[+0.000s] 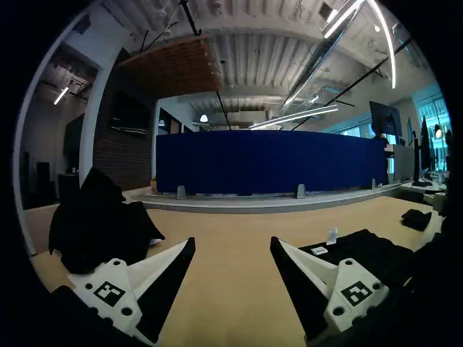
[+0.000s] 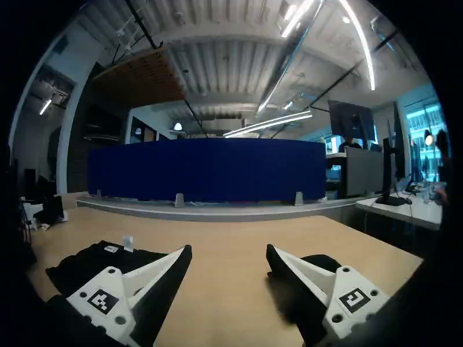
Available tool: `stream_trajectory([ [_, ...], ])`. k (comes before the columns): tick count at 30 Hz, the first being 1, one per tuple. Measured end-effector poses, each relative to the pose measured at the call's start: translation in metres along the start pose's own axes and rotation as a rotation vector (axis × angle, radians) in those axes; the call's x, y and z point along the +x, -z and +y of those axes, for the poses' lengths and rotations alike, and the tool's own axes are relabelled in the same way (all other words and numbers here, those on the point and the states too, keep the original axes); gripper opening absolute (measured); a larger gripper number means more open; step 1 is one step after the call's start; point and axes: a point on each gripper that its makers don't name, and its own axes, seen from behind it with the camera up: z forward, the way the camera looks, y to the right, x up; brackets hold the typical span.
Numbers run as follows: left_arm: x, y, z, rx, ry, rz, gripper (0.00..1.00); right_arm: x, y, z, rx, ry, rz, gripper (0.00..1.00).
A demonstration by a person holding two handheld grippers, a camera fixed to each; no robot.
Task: Fold towel
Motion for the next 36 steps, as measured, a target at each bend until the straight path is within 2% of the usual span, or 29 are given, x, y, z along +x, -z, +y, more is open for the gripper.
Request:
stream_trajectory([
  [9, -0.001, 0.000, 0.002, 0.001, 0.003, 0.002, 0.96, 0.000, 0.000, 0.001, -0.006, -0.001, -0.008, 1.00],
  [12, -0.001, 0.001, 0.004, -0.003, 0.014, -0.003, 0.96, 0.009, 0.000, 0.002, -0.009, -0.003, -0.005, 0.99],
  [18, 0.039, 0.000, 0.006, -0.009, 0.056, 0.027, 0.96, 0.041, 0.004, 0.001, -0.006, 0.026, 0.000, 0.99],
  [27, 0.110, 0.006, 0.012, -0.028, 0.012, 0.018, 0.96, 0.111, 0.013, -0.013, 0.024, 0.028, 0.000, 1.00],
  [36, 0.168, 0.019, 0.013, -0.035, 0.015, 0.004, 0.96, 0.189, 0.018, -0.018, 0.007, 0.020, 0.033, 0.99],
])
